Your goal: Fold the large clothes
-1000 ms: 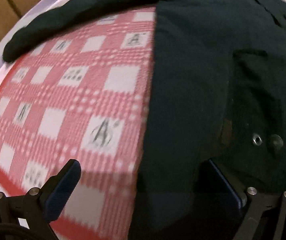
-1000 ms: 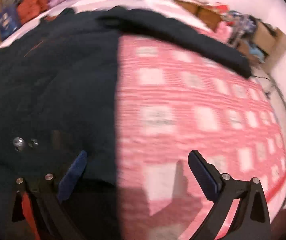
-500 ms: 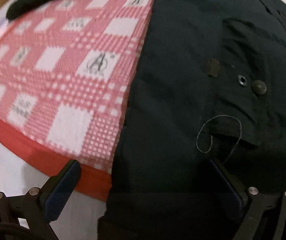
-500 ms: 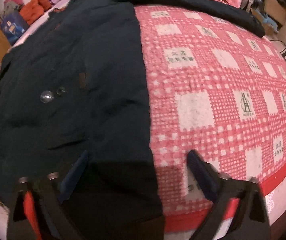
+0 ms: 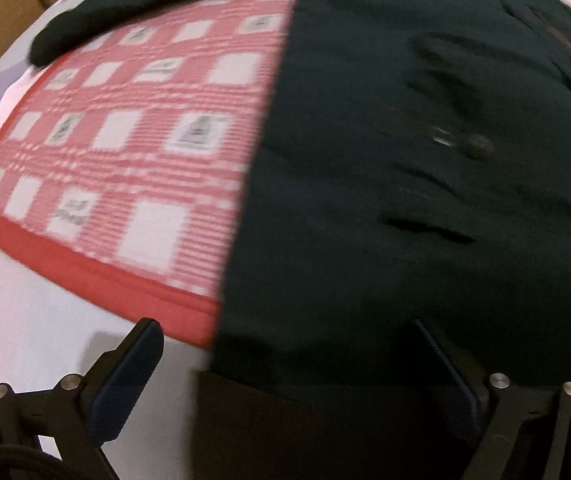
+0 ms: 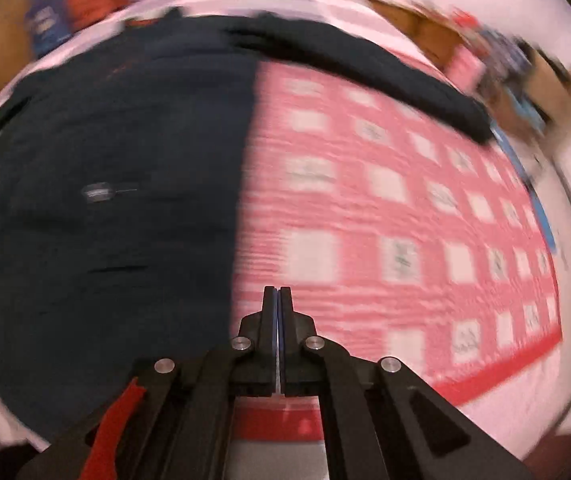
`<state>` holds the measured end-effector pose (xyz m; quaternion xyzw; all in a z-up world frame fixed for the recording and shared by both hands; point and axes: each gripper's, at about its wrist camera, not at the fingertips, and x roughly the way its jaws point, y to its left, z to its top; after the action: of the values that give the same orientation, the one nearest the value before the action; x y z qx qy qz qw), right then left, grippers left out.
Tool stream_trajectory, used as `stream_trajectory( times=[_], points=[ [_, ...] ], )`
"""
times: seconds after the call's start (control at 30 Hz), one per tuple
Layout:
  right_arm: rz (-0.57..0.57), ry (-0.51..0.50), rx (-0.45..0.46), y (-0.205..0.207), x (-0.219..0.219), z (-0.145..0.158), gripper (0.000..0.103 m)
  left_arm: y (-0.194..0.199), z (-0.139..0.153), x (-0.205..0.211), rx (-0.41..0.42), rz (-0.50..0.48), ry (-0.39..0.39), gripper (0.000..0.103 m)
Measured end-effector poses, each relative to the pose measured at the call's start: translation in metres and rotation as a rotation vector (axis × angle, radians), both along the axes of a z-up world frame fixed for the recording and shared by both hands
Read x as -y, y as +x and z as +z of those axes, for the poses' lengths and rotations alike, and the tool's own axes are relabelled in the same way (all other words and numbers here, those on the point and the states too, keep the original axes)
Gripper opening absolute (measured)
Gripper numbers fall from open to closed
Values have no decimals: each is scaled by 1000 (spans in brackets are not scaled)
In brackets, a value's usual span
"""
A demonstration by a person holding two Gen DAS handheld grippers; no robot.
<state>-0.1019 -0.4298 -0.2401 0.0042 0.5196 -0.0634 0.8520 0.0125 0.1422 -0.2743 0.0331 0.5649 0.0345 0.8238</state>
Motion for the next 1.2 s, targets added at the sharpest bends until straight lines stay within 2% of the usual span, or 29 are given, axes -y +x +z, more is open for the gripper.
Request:
stream_trajectory(
  times=[0.07, 0.13, 0.2, 0.27, 0.33, 0.37, 0.4, 0.43, 0.5, 0.57, 0.63, 0.73, 0.8, 0.87, 0.9, 0.97, 1.07, 1.2],
  points=[
    [73, 26, 24, 8, -31, -1, 0, -10, -2, 8, -6, -10, 23, 101],
    [188, 40, -1, 5, -71, -12, 0, -16, -3, 3, -12, 18, 11, 101],
    [271, 0, -34, 4, -87, -24, 0, -23, -4, -12, -21, 58, 32, 101],
    [249, -40, 4, -10, -72, -29, 0, -31, -2, -30, -34, 93, 65, 101],
    [107, -107, -50, -21, -33, -39, 1, -37, -2, -47, -51, 133, 79, 101],
    [56, -110, -74, -26, -11, -40, 2, -38, 0, -52, -54, 151, 77, 101],
    [-19, -158, -141, -32, 11, -44, 2, -38, 0, -55, -52, 163, 79, 101],
    [-59, -158, -178, -36, 28, -44, 2, -38, 2, -55, -48, 170, 82, 101],
    [-89, -161, -160, -47, 43, -35, 2, -37, 7, -47, -32, 156, 77, 101],
    [-45, -158, -106, -49, 31, -20, 2, -36, 10, -29, -20, 109, 59, 101],
    [43, -110, -73, -49, 3, -15, 1, -37, 6, -11, -28, 62, 61, 100],
    [165, -33, -74, -41, -42, -20, 1, -43, 1, -8, -42, 68, 58, 100],
    [230, -39, -80, -38, -57, -27, 1, -47, 0, -16, -53, 87, 63, 100],
    [227, -53, -75, -44, -51, -31, 2, -52, -2, -29, -68, 103, 84, 101],
    [169, -64, -87, -50, -32, -36, 0, -54, -2, -34, -73, 108, 84, 102],
    [178, 50, -78, -47, -17, -34, 0, -55, -1, -44, -83, 117, 82, 102],
    [273, -34, -106, -41, -26, -29, 0, -50, 2, -41, -87, 110, 108, 101],
    [229, -37, -125, -27, -25, -22, 0, -33, 19, -27, -42, 96, 76, 99]
  ],
)
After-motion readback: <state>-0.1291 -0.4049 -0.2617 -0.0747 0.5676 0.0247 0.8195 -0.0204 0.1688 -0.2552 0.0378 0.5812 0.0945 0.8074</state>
